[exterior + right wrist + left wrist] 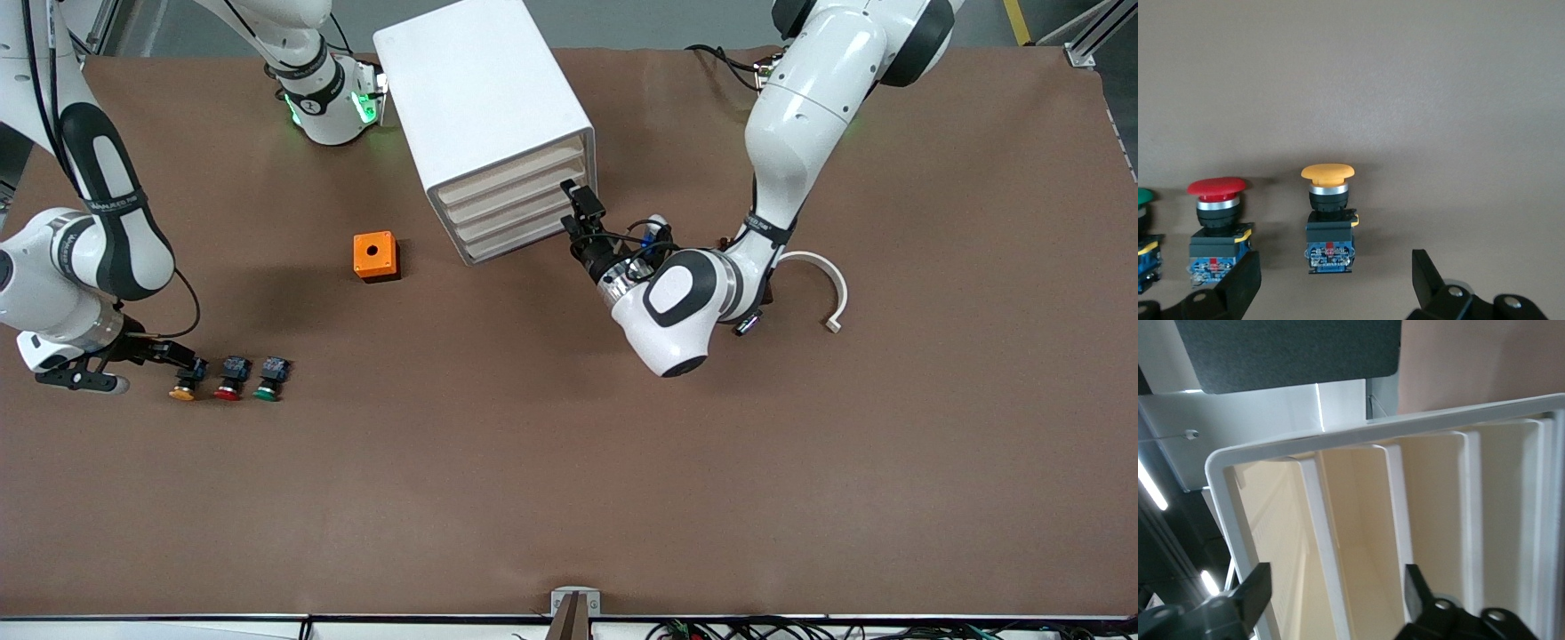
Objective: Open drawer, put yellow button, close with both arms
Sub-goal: 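Grasp the drawer front with the left gripper while the right grasps yellow button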
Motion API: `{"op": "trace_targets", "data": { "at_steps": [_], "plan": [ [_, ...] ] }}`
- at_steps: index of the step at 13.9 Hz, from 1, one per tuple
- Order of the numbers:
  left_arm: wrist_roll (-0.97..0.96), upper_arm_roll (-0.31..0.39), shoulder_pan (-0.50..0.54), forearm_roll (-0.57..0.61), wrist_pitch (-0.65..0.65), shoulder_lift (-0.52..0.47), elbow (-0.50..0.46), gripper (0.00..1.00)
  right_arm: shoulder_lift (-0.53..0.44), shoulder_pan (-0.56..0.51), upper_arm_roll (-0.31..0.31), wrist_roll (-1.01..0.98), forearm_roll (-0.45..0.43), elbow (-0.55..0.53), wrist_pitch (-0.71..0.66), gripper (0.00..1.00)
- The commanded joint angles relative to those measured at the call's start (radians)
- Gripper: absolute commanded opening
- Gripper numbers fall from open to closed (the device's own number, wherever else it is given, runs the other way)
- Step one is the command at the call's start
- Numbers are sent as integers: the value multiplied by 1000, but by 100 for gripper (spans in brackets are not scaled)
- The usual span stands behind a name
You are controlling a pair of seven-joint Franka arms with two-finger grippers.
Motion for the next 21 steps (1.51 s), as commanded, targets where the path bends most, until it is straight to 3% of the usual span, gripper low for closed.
{"op": "trace_targets", "data": {
  "at_steps": [1, 4, 7, 10, 18, 21],
  "plan": [
    [-18, -27, -5, -21, -29, -4, -8, 72, 13, -13, 11, -25, 41, -7, 12, 100],
    [-18, -29, -28, -18, -34, -2, -25, 68, 43, -7, 11, -27, 95, -6, 26, 100],
    [-18, -29, -61, -8, -36, -1, -44, 68, 54, -10, 9, -28, 95, -6, 29, 100],
    [-20, -29, -87, -8, -37, -1, -45, 62, 68, -9, 9, -28, 95, -3, 30, 100],
    [-17, -29, -110, -8, -40, -1, -45, 20, 100, -9, 9, -28, 95, 17, 30, 100],
    [-18, -27, -110, -7, -40, 1, -44, 15, 100, -10, 9, -27, 95, 17, 30, 100]
  ]
}}
